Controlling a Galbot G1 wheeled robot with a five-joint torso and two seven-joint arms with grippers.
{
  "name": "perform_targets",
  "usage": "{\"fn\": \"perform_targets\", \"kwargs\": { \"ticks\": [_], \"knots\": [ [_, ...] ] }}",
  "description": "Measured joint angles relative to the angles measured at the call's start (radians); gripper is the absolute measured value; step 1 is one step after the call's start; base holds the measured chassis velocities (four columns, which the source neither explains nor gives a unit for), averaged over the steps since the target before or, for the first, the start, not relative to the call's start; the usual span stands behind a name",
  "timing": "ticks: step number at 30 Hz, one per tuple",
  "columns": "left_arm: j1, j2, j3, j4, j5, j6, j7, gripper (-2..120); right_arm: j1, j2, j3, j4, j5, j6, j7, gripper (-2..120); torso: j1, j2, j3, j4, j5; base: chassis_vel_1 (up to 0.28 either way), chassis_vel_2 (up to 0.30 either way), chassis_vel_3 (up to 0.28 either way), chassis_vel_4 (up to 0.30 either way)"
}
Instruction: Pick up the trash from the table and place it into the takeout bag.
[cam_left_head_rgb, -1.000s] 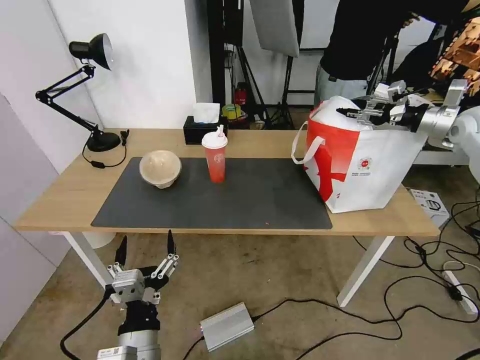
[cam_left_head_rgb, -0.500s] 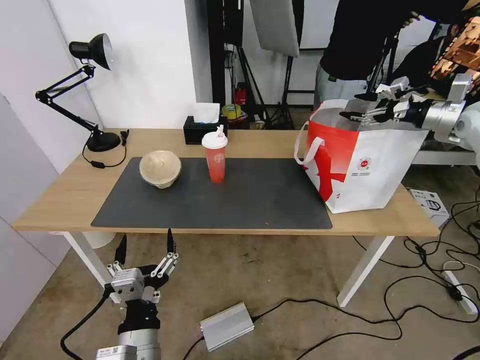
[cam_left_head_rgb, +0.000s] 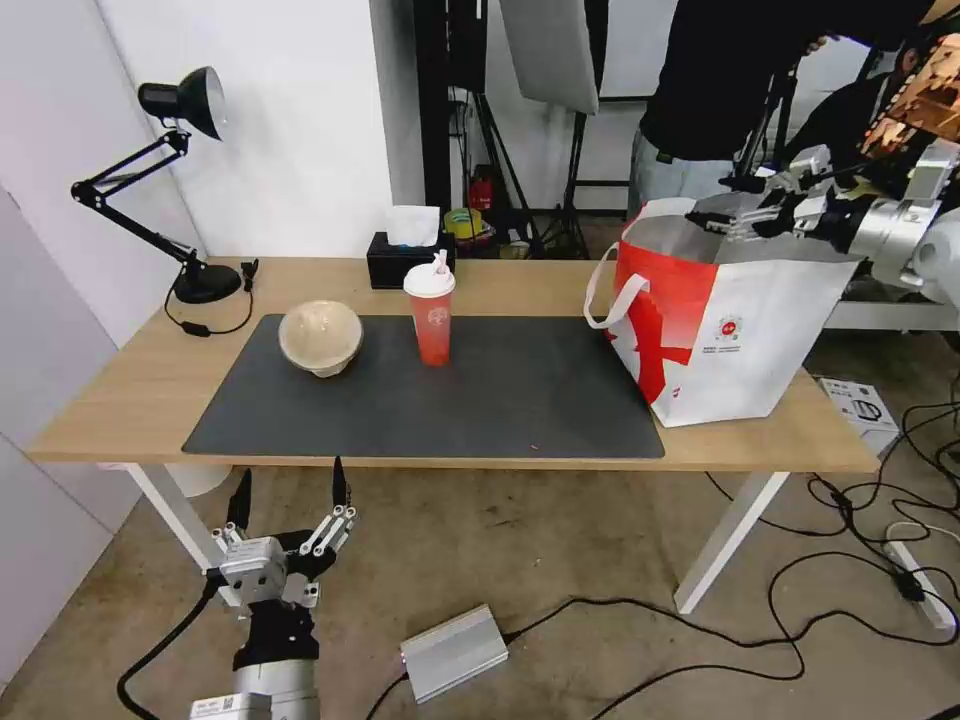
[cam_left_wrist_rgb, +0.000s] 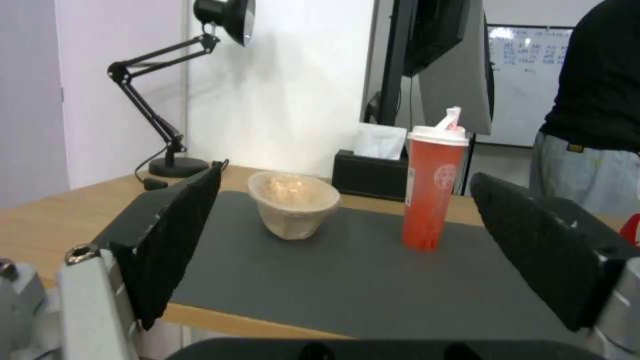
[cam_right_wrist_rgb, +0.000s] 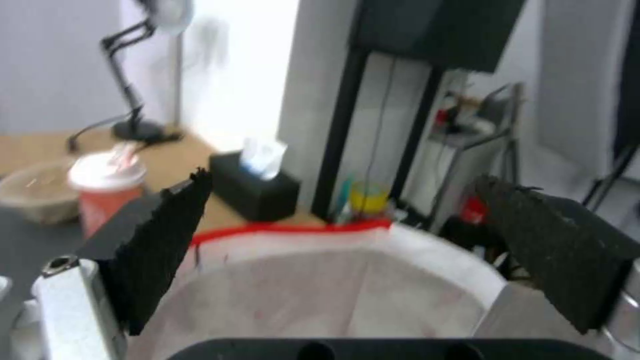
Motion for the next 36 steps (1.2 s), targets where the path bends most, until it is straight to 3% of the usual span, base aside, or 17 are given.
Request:
{"fn": "perform_targets", "kwargs": {
  "ticks": [3,15,22,26,36],
  "knots": [
    [0.000,0.000,-0.002,0.001,-0.002,-0.003,0.002,100,-0.096,-0.010,0.080,0.099,0.028,0.037,0.127,100,0.000,0.000,0.000,0.0000,0.0004,0.000,0.000,0.000,0.000],
    [-0.001,0.000,-0.004,-0.005,-0.003,-0.003,0.006,100,-0.405,-0.071,0.318,0.430,0.013,0.097,0.399,100,0.000,0.000,0.000,-0.0002,0.0000,0.000,0.000,0.000,0.000],
    [-0.003,0.000,-0.003,0.000,-0.002,-0.003,0.006,100,-0.492,-0.068,0.343,0.488,-0.051,0.209,0.561,100,0.000,0.000,0.000,-0.0001,0.0002,0.000,0.000,0.000,0.000],
    [-0.003,0.000,-0.009,-0.002,-0.004,-0.003,0.006,100,-0.584,-0.045,0.357,0.574,-0.126,0.328,0.763,100,0.000,0.000,0.000,0.0003,0.0001,0.000,0.000,0.000,0.000],
    [-0.007,0.000,-0.019,-0.003,-0.011,-0.003,0.005,100,-0.766,-0.016,0.370,0.767,-0.285,0.403,1.007,100,0.000,0.000,0.000,0.0001,0.0002,0.000,0.000,0.000,0.000]
  ]
}}
